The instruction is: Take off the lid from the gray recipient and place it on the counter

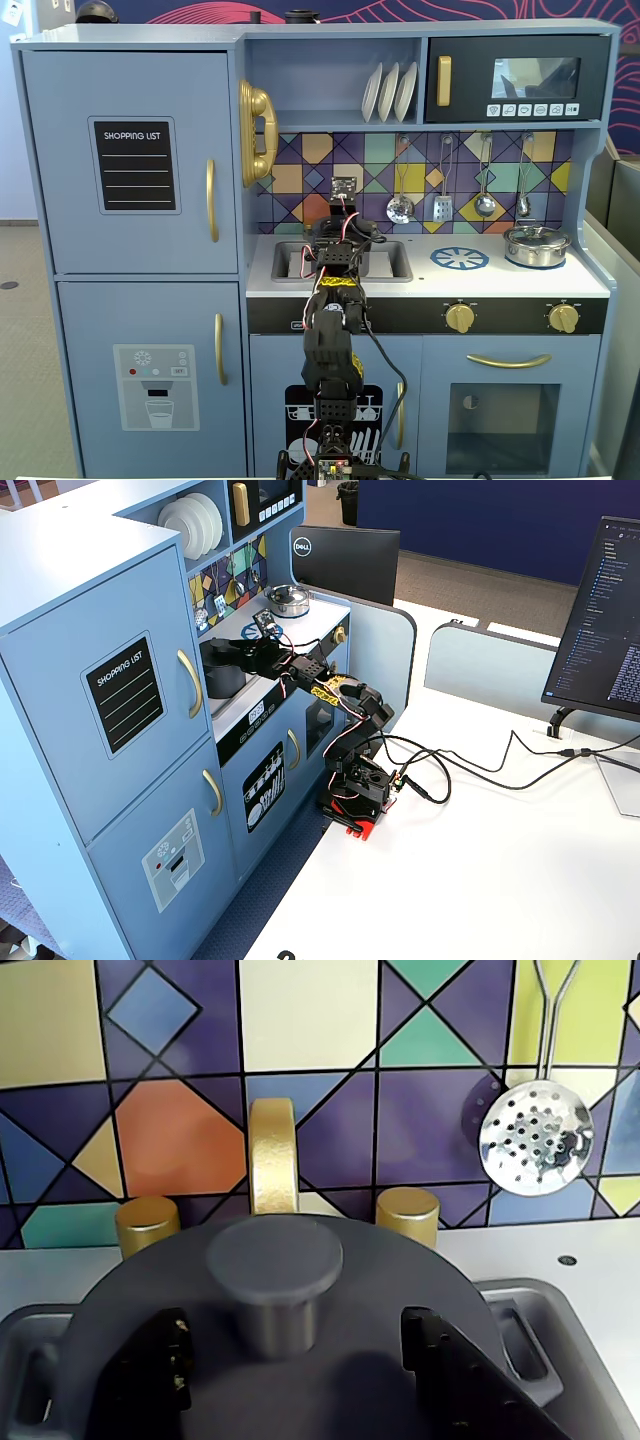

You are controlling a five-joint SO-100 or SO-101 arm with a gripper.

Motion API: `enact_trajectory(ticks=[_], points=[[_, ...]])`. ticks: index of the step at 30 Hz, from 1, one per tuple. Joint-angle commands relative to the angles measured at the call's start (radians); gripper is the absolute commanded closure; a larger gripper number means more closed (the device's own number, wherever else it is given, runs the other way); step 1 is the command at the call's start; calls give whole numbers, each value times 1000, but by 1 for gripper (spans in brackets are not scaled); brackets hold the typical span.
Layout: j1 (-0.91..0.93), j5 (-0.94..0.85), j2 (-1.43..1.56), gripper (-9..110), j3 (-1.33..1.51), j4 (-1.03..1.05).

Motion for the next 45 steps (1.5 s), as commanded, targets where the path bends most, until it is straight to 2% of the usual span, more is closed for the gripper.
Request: enact_trajectory(ticks=[1,10,14,30,35,45], points=[[-17,-11,-41,85,-92,-35],[-46,-17,-140,88,-143,-72],[-61,-29,-164,102,-156,-91],[-25,-32,-123,102,-218,-169],[48,-66,-103,102,-225,-170],[272,-5,-75,102,-250,-169]])
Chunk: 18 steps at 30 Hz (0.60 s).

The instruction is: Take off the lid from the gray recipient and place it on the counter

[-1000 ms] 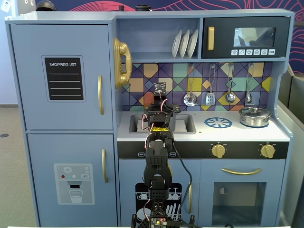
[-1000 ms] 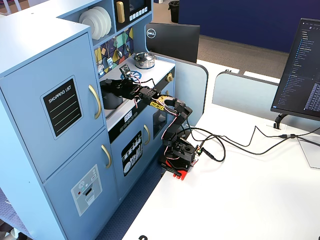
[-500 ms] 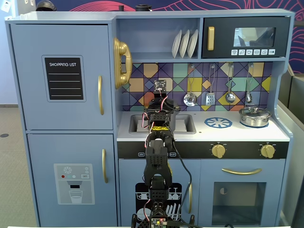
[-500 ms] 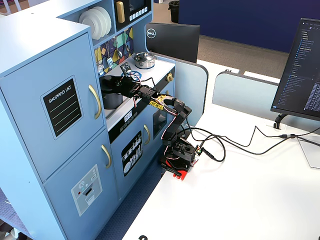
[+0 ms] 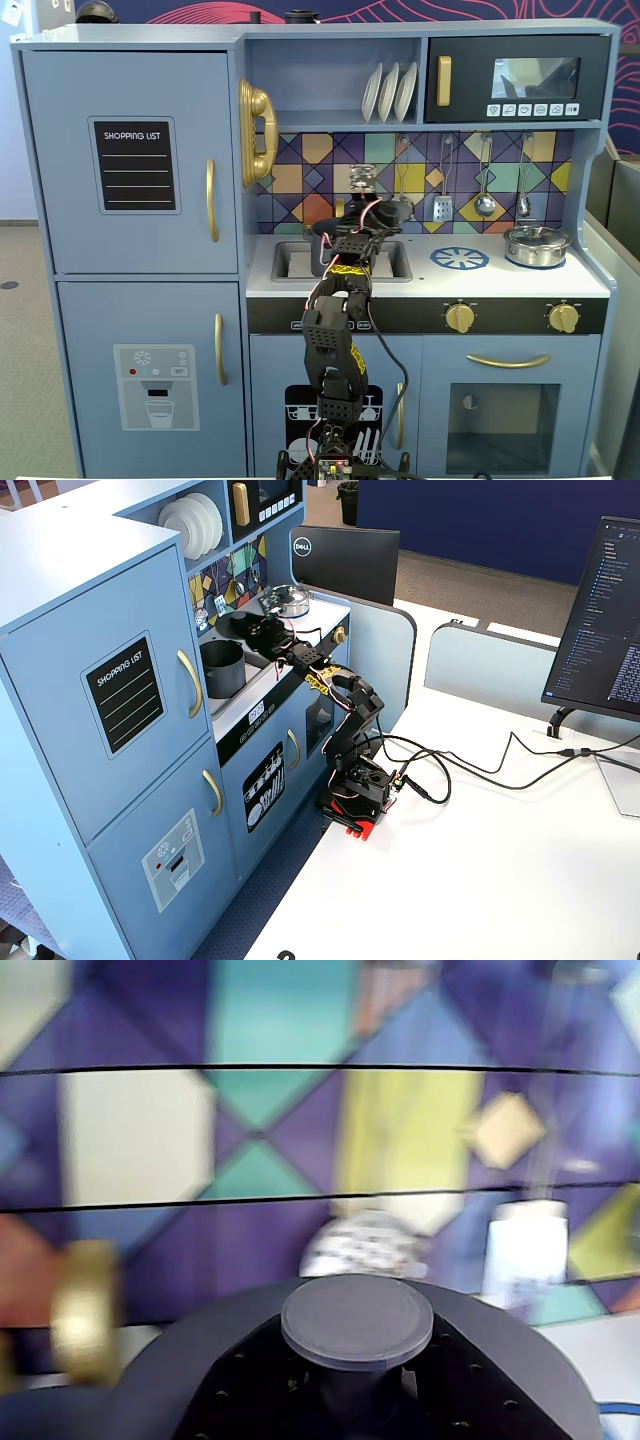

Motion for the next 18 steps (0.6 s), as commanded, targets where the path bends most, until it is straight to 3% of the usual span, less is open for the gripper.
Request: enact_trajectory(ticks=[1,8,18], points=[[92,32,69,102,-75,-40],[230,69,67,102,31,-121],[284,86,31,102,222,-273]])
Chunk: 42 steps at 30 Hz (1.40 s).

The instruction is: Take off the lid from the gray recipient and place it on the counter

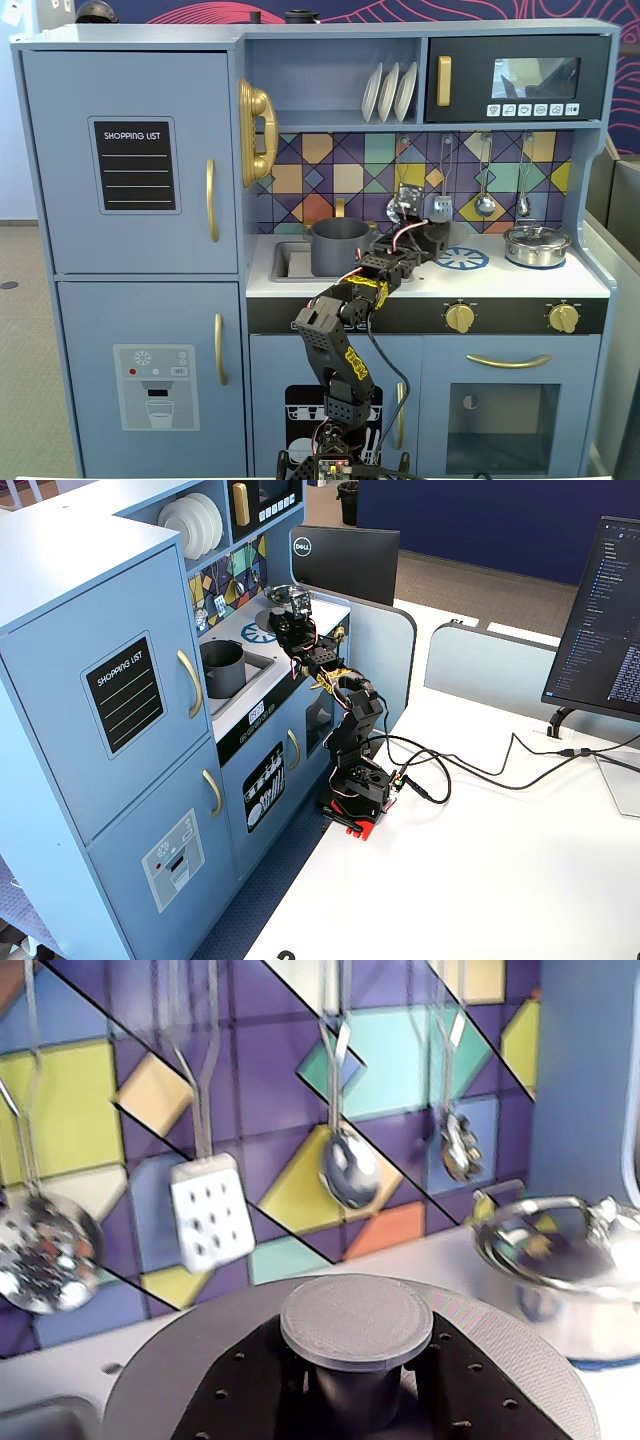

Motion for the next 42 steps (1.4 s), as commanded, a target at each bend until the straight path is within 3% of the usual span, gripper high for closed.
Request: enact_trajectory(ticks=[1,39,42], points=[[25,20,5,102,20,-87],[0,-44,-298,101,8,-195],[8,-48,-295,90,9,-198]])
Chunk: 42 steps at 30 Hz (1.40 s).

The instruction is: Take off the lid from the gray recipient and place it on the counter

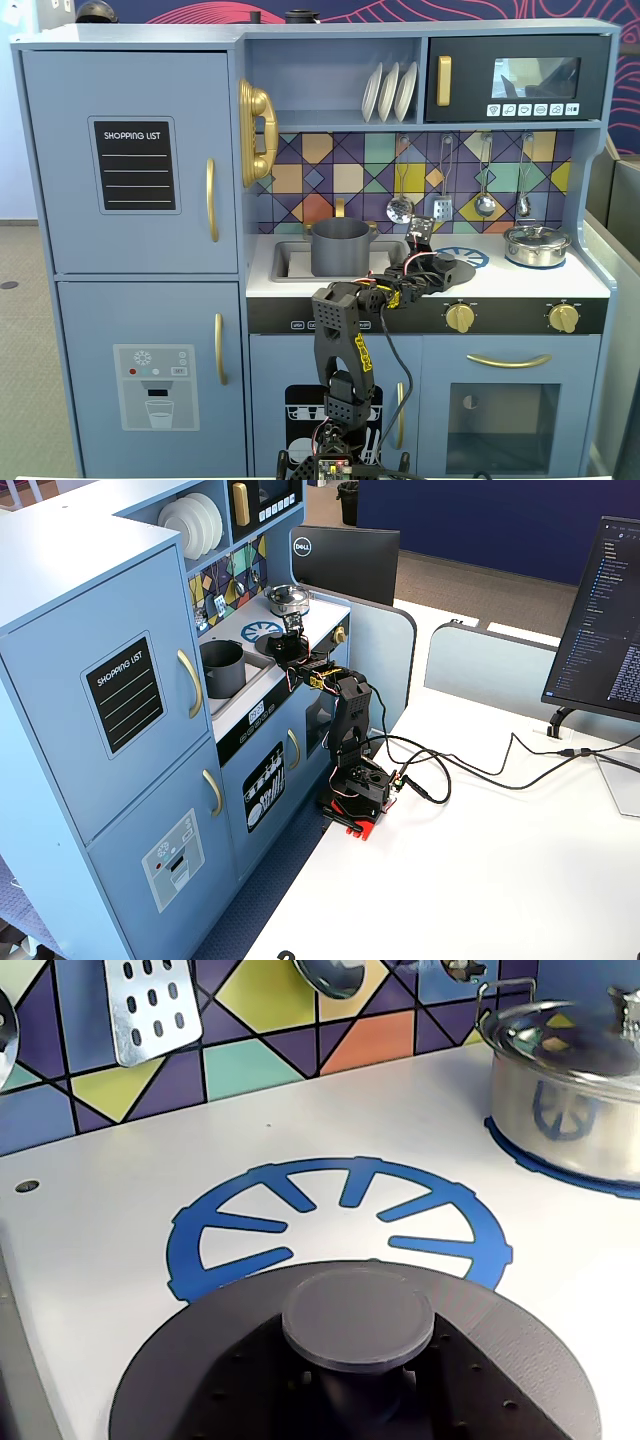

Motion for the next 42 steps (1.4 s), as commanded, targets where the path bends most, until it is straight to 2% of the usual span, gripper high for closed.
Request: enact_trajectory(ticks=[1,5,7,33,38,42], points=[[8,-8,5,88,-34,-25],[18,8,18,77,-23,-28],[23,8,28,75,-12,-31],[32,-14,129,79,-25,-106],[34,9,313,81,20,31],[-5,86,624,88,121,339]])
